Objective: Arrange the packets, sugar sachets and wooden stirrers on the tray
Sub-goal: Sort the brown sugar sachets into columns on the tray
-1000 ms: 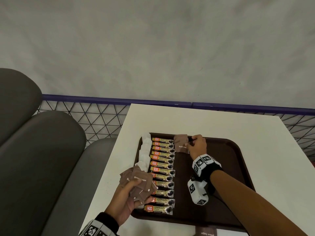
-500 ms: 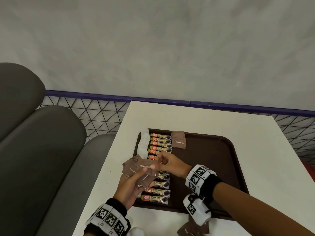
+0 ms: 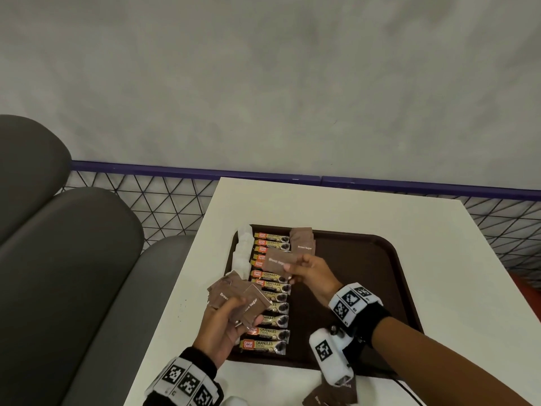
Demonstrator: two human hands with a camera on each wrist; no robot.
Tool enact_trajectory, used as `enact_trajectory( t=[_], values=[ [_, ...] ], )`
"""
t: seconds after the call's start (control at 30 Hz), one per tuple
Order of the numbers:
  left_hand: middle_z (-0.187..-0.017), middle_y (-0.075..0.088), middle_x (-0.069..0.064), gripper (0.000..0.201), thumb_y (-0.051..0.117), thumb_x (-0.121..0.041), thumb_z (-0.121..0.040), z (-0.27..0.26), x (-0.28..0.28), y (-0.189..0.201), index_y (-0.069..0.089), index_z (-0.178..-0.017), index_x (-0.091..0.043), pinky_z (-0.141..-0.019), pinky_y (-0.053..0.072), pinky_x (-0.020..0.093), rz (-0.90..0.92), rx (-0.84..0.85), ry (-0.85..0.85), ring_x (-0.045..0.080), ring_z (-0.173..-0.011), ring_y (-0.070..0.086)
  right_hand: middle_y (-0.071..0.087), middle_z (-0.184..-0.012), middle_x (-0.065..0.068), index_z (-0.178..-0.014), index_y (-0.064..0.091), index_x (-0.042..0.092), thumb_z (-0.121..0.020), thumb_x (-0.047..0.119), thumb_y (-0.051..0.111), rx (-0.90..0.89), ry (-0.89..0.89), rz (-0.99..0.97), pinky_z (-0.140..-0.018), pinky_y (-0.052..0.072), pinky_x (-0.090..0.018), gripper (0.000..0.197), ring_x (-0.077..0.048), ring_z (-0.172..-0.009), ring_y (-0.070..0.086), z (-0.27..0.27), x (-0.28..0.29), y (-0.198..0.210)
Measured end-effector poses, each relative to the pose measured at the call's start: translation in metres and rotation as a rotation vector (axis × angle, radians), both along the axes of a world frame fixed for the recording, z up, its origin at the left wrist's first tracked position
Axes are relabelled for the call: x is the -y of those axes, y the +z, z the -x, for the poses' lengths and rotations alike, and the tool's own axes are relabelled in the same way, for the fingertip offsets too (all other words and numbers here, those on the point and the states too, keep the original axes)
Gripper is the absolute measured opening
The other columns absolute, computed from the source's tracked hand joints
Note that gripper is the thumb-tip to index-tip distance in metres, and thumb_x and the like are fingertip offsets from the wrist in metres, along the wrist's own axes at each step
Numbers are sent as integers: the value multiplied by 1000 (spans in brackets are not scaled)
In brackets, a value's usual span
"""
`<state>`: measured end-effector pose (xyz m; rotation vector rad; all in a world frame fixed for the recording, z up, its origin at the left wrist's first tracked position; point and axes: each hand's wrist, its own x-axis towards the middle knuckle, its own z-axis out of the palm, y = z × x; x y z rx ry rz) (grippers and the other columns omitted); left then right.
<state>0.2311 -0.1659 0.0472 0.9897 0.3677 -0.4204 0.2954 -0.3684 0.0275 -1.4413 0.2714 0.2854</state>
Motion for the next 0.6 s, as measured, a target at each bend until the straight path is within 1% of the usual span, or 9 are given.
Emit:
enact_trajectory(
  t=[0.07,0.17,0.23,0.3,0.37,0.4,0.43,0.5,0.6],
  values=[
    [-97,73,13,34,51,7,-86,-1,-2,-1,59,-108,-17,-60,60,38,-6,-1,5,33,-88,69,63,-80,-6,-82,58,7,-82,-3,61,5,-89,108,-51,47,-16,11,-13,-63,57,-11,14,-2],
    [-98,73,14,33,54,5,-85,-2,-7,-1,58,-111,-15,-58,59,37,-13,1,-3,30,-83,71,59,-79,-5,-72,54,14,-82,-5,60,-14,-196,326,-43,42,-11,23,-11,-59,51,-29,37,-11],
    [-99,73,15,31,54,3,-86,-3,-9,-2,58,-112,-12,-59,60,38,-18,3,-11,28,-80,72,59,-79,-8,-67,53,17,-80,-3,64,-40,-260,447,-45,43,-14,26,-11,-56,49,-40,49,-21],
    [-97,73,15,29,54,3,-86,-4,-11,-2,59,-110,-12,-60,59,39,-15,4,-16,28,-79,71,60,-83,-9,-69,56,15,-78,1,67,-69,-268,561,-55,43,-19,20,-13,-59,50,-48,55,-29],
    [-95,73,14,28,54,3,-85,-5,-12,-3,59,-108,-13,-61,59,40,-7,-2,-19,29,-81,71,61,-84,-9,-80,61,11,-79,4,67,-89,-242,632,-64,44,-26,9,-19,-69,54,-53,57,-34],
    [-94,74,14,28,53,3,-86,-5,-13,-3,59,-108,-13,-61,59,41,1,-7,-21,31,-82,70,61,-84,-9,-85,64,8,-79,4,68,-100,-231,649,-68,45,-29,8,-21,-75,55,-55,56,-36],
    [-93,74,14,27,51,4,-86,-5,-14,-3,59,-107,-13,-62,59,42,9,-14,-22,33,-86,69,61,-84,-9,-90,66,4,-79,4,68,-110,-225,662,-72,44,-28,11,-21,-79,55,-57,55,-38],
    [-95,73,15,28,48,4,-87,-5,-17,-3,59,-107,-13,-64,58,44,21,-29,-20,38,-95,64,60,-82,-9,-93,66,0,-78,4,69,-124,-231,682,-72,43,-26,15,-20,-80,54,-60,52,-40],
    [-99,71,16,27,46,1,-89,-5,-21,-3,59,-107,-13,-65,58,45,16,-30,-27,40,-98,63,58,-81,-11,-85,64,5,-78,2,67,-143,-247,710,-62,40,-23,8,-19,-78,52,-62,46,-43]
  ],
)
